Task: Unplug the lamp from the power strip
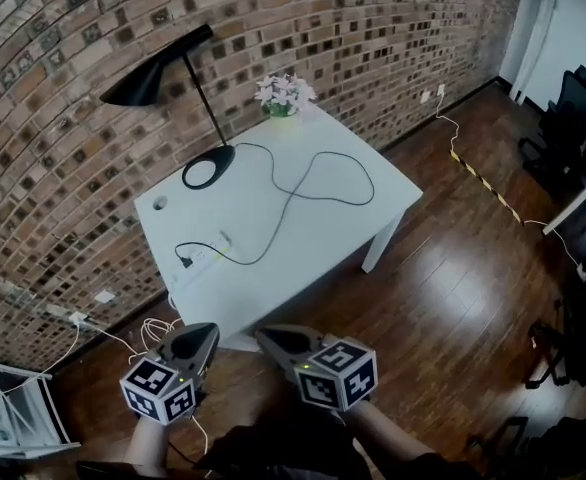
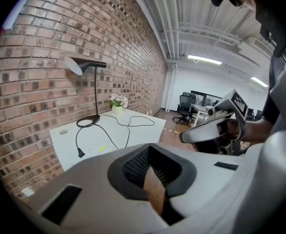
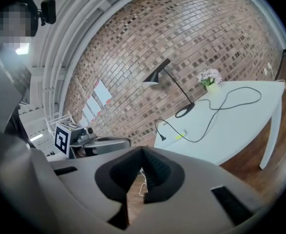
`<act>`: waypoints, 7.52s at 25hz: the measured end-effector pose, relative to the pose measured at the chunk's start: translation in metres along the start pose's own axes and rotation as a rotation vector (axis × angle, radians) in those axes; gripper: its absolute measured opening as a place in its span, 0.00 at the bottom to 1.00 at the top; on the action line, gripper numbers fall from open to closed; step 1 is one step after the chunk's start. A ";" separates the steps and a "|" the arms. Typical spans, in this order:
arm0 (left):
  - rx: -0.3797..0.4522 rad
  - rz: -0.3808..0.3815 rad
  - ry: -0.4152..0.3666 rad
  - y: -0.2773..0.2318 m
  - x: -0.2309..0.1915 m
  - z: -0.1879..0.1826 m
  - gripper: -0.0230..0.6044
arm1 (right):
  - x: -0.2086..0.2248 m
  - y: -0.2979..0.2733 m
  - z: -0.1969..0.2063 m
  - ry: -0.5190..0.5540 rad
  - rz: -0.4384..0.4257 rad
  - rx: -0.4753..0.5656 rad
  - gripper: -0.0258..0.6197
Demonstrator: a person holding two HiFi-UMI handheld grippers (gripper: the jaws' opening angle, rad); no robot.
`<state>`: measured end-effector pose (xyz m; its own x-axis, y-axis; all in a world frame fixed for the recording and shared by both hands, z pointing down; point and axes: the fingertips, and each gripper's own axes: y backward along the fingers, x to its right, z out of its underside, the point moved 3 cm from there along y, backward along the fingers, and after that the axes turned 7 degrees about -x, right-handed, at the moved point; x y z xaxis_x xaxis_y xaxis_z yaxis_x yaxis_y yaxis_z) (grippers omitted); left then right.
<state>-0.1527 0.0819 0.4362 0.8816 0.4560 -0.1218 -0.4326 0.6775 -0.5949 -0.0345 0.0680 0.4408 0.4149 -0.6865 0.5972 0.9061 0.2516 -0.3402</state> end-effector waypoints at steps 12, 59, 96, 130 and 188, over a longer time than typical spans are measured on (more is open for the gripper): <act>-0.006 -0.118 -0.025 -0.008 -0.030 -0.008 0.02 | 0.002 -0.038 0.000 0.057 -0.098 -0.129 0.02; -0.147 0.073 -0.368 -0.135 -0.243 0.045 0.19 | 0.102 -0.293 -0.024 0.161 0.316 -0.375 0.02; -0.189 0.194 -0.109 -0.142 -0.252 0.048 0.13 | 0.114 -0.317 -0.021 0.325 0.314 -0.516 0.04; -0.222 0.144 -0.173 -0.147 -0.251 0.043 0.13 | 0.120 -0.322 -0.029 0.204 0.298 -0.552 0.04; -0.054 -0.194 -0.125 -0.152 -0.247 -0.097 0.13 | 0.103 -0.214 -0.061 0.210 0.087 -0.405 0.04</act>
<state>-0.2866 -0.1901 0.4796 0.9154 0.3908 0.0965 -0.2436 0.7288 -0.6400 -0.1906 -0.0982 0.5303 0.4242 -0.8086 0.4077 0.7458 0.0565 -0.6638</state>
